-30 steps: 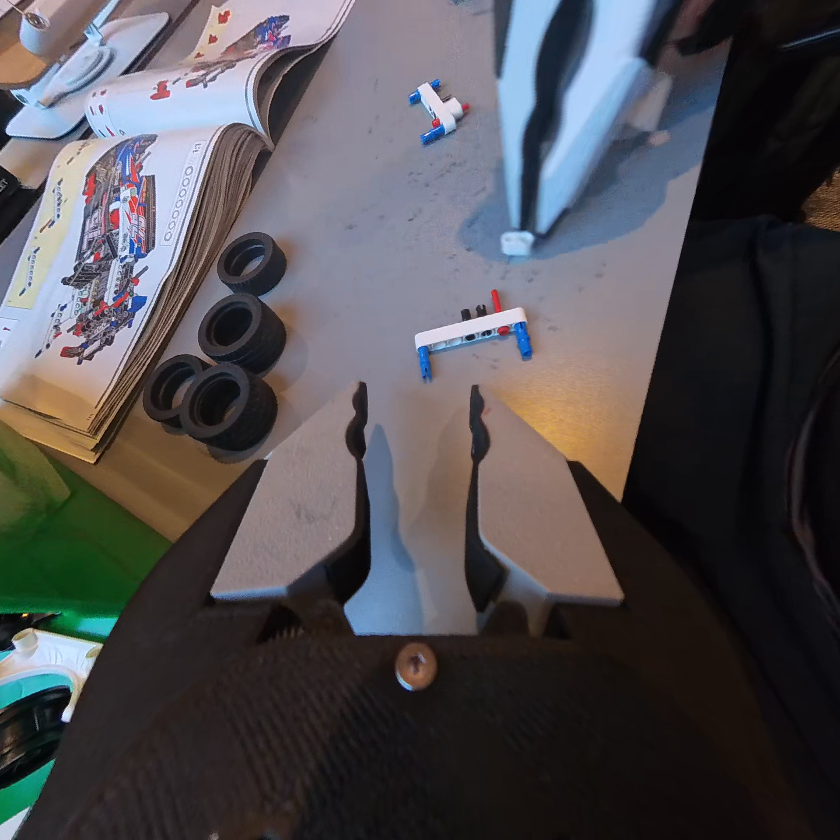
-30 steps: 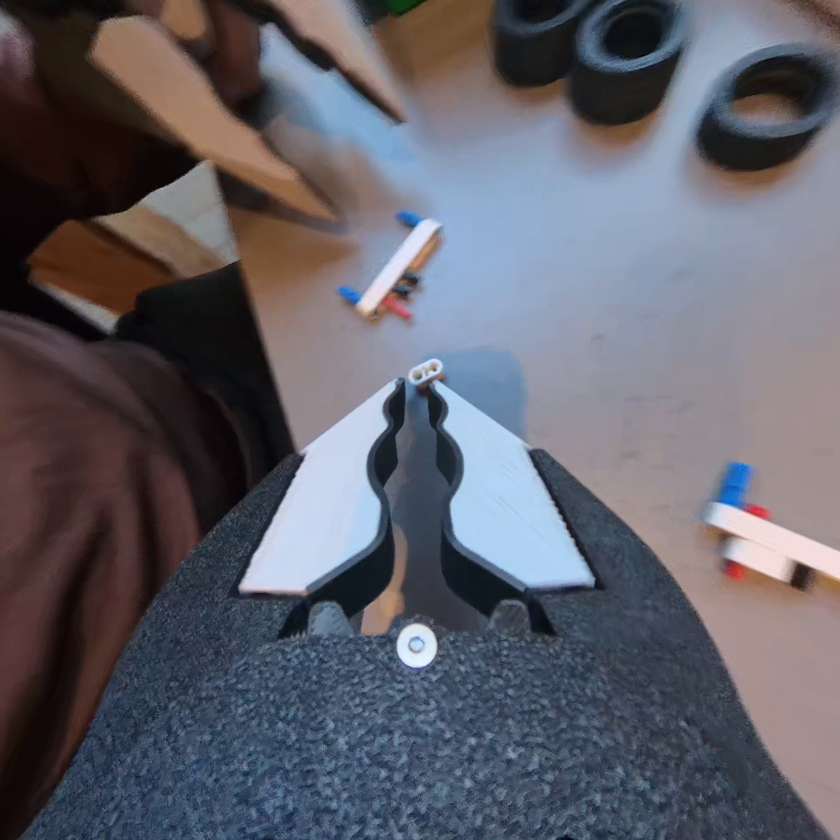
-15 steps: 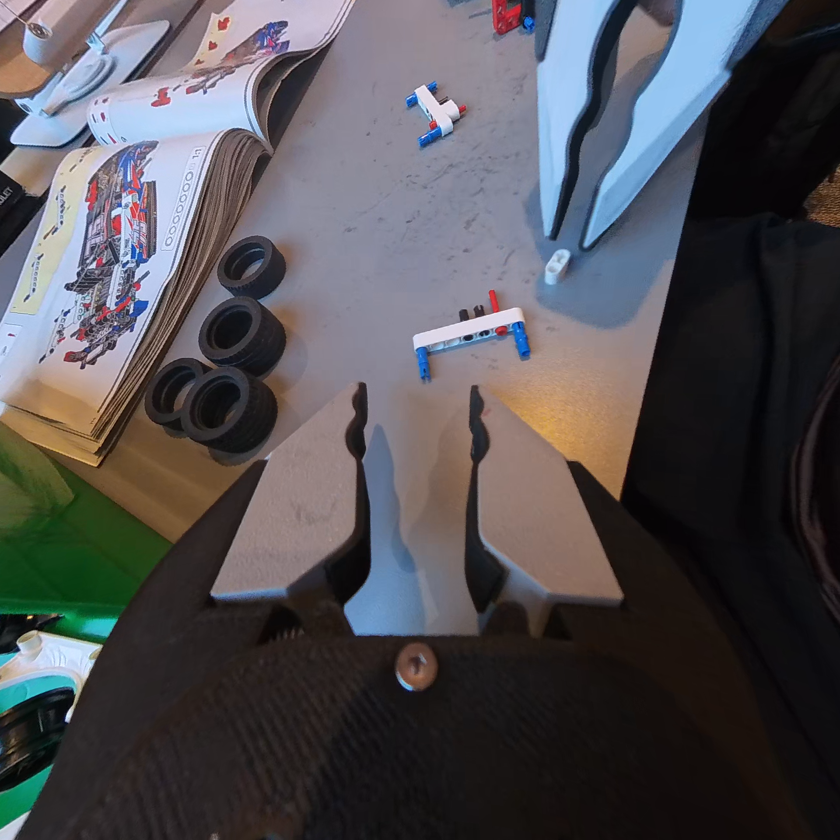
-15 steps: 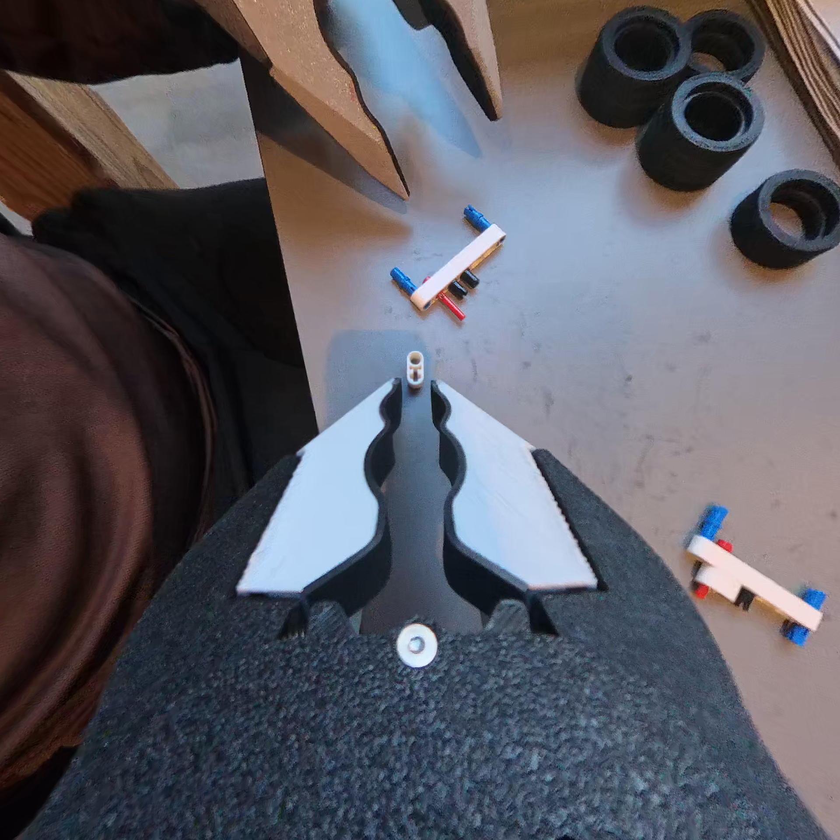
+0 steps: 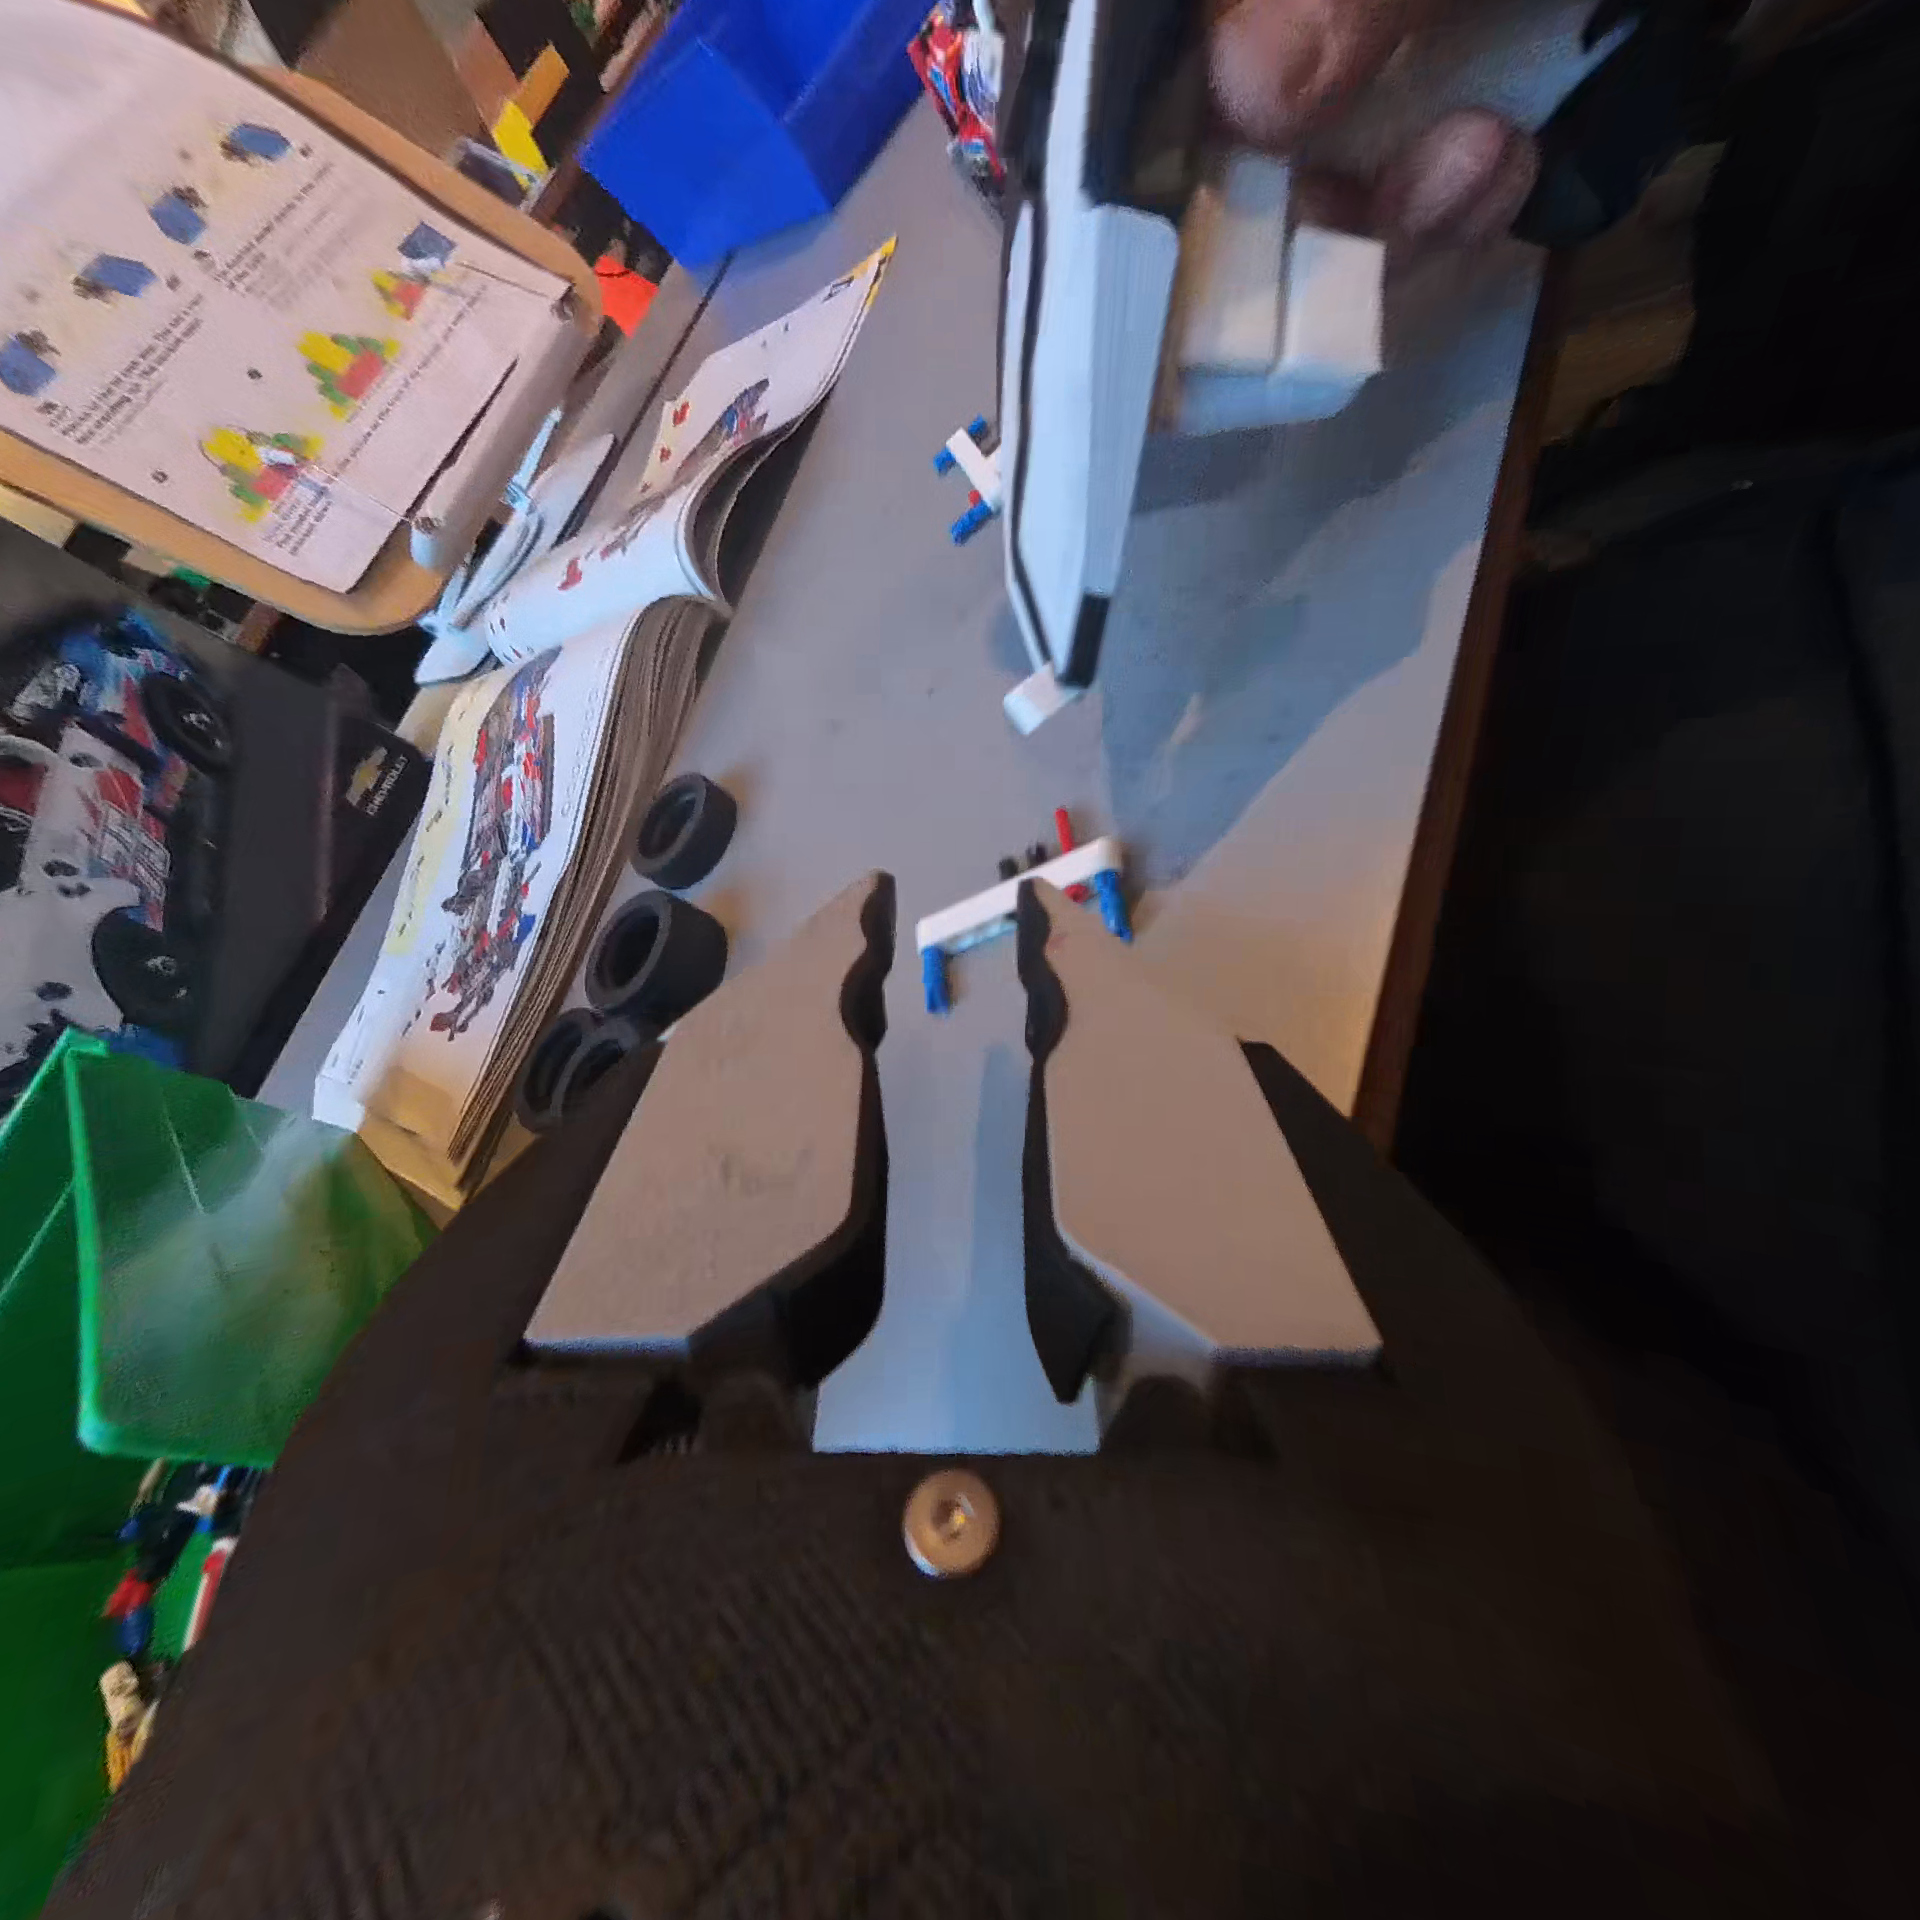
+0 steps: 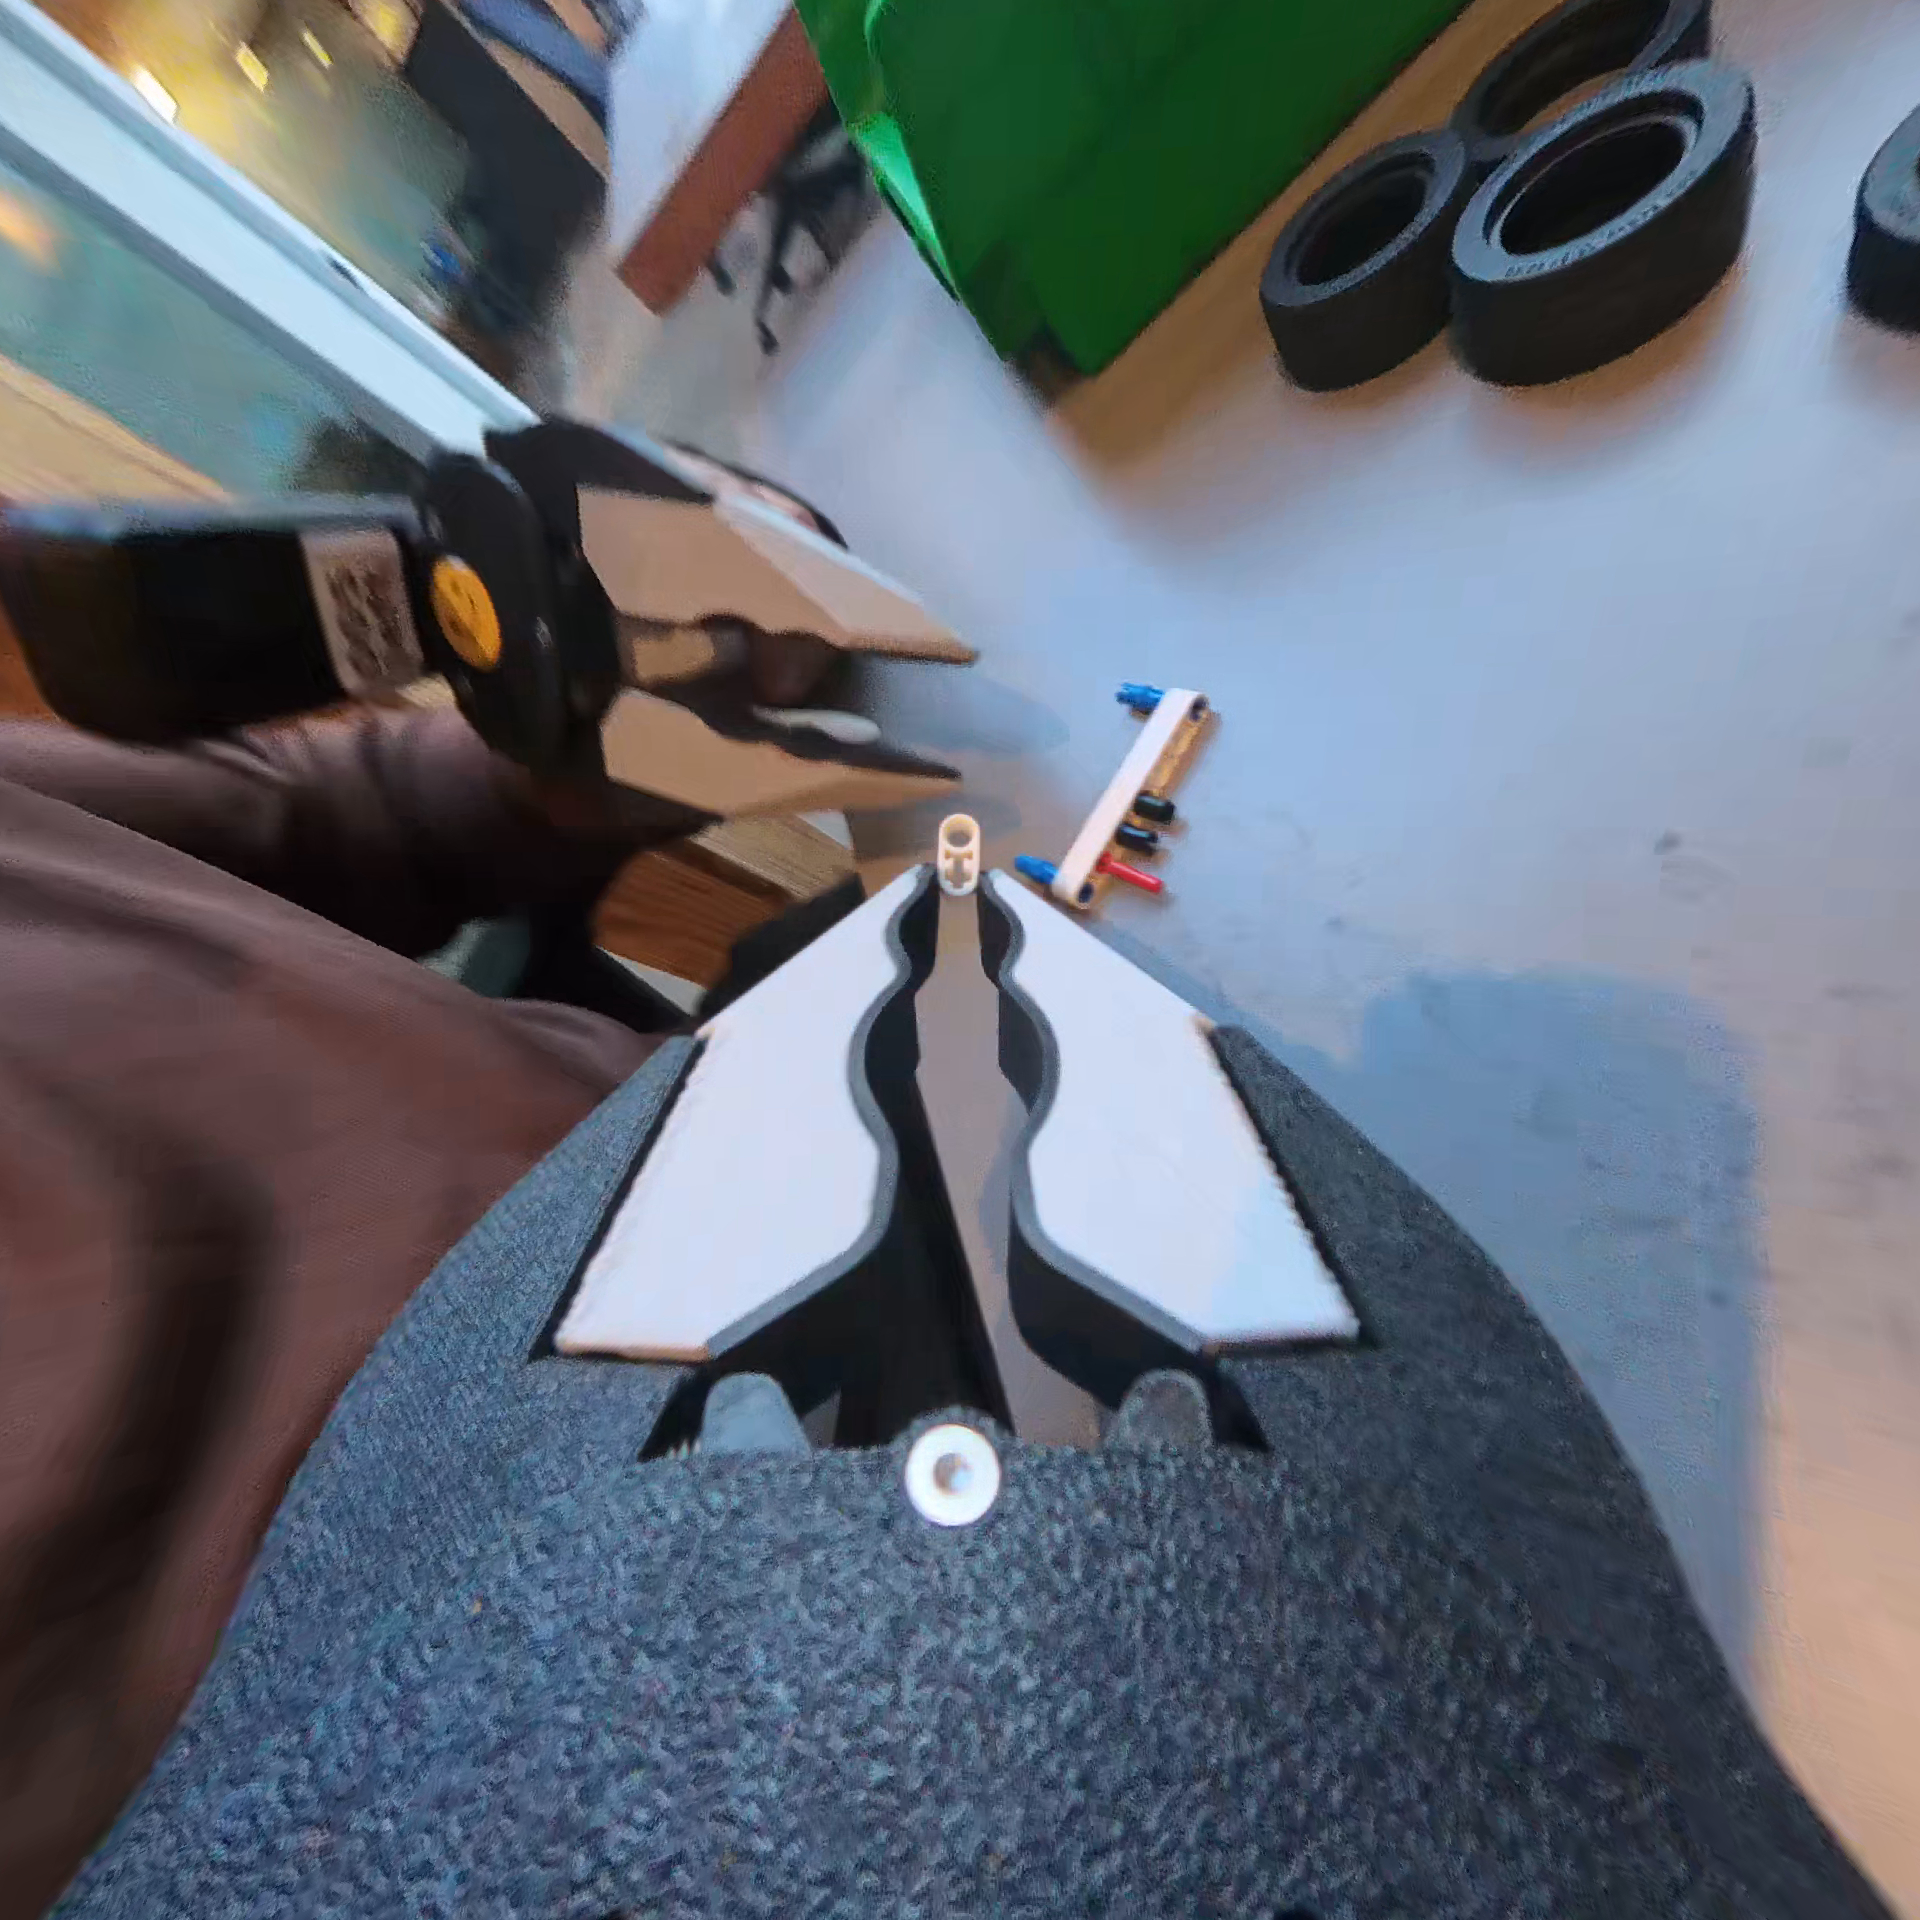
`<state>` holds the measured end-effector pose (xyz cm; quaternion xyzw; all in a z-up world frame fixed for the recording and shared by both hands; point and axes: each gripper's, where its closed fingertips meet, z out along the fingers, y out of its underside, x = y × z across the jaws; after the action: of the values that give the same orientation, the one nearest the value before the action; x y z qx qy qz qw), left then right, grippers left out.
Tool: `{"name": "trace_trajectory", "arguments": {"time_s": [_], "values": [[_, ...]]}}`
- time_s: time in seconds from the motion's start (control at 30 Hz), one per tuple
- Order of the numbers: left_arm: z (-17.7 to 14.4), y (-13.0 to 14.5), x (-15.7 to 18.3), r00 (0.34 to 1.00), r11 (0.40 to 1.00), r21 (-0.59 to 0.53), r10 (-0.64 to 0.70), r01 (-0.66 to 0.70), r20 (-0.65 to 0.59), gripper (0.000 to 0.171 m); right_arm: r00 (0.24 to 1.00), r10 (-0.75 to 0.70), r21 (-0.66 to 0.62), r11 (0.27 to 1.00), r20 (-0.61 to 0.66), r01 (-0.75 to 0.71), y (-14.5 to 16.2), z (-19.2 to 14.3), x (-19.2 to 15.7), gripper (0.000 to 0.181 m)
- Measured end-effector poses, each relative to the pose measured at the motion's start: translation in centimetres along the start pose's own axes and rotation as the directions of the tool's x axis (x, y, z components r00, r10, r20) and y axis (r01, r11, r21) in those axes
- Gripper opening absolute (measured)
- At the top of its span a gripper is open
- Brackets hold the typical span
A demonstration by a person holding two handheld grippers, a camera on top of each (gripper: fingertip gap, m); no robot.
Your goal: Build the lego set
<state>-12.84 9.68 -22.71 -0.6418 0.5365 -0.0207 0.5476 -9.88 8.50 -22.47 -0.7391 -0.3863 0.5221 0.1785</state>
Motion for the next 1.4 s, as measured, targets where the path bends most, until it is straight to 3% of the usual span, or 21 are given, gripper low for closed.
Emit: {"name": "trace_trajectory", "arguments": {"time_s": [0.17, 0.3, 0.63, 0.83, 1.0, 1.2, 1.4], "values": [[0.7, -2.5, 0.0, 0.993, 0.993, 0.019, -0.119, 0.119, 0.019, 0.032, 0.967, 0.188, 0.088, 0.975, 0.169, -0.205, -0.8, 0.0, -1.2, 0.007], [1.0, -4.0, 0.8, 0.989, 0.987, 0.058, -0.150, 0.150, 0.000, 0.028, 0.931, 0.262, 0.142, 0.942, 0.255, -0.304, -1.5, -0.1, -1.8, 0.007], [1.0, -3.8, 0.9, 0.994, 0.994, 0.042, -0.106, 0.105, 0.030, 0.018, 0.921, 0.276, 0.131, 0.938, 0.276, -0.321, -1.1, 0.7, -2.0, 0.007], [1.3, -3.6, 2.0, 1.000, 1.000, 0.019, 0.013, -0.013, -0.002, 0.013, 0.963, 0.190, 0.081, 0.975, 0.192, -0.208, -0.1, 0.6, -1.8, 0.007], [2.2, -3.1, 1.8, 0.999, 0.999, -0.020, 0.026, -0.027, -0.021, 0.013, 0.993, 0.088, 0.063, 0.994, 0.083, -0.093, 0.0, -0.2, -0.7, 0.005], [3.0, -2.4, 1.3, 0.994, 0.995, -0.071, -0.076, 0.070, -0.080, 0.013, 0.992, -0.101, 0.050, 0.993, -0.071, 0.104, -0.5, -2.6, 0.9, 0.006], [4.6, -2.7, 1.8, 0.944, 0.959, -0.151, -0.267, 0.240, -0.194, 0.013, 0.904, -0.346, -0.083, 0.938, -0.250, 0.336, -0.3, -3.7, 2.4, 0.009]]}}
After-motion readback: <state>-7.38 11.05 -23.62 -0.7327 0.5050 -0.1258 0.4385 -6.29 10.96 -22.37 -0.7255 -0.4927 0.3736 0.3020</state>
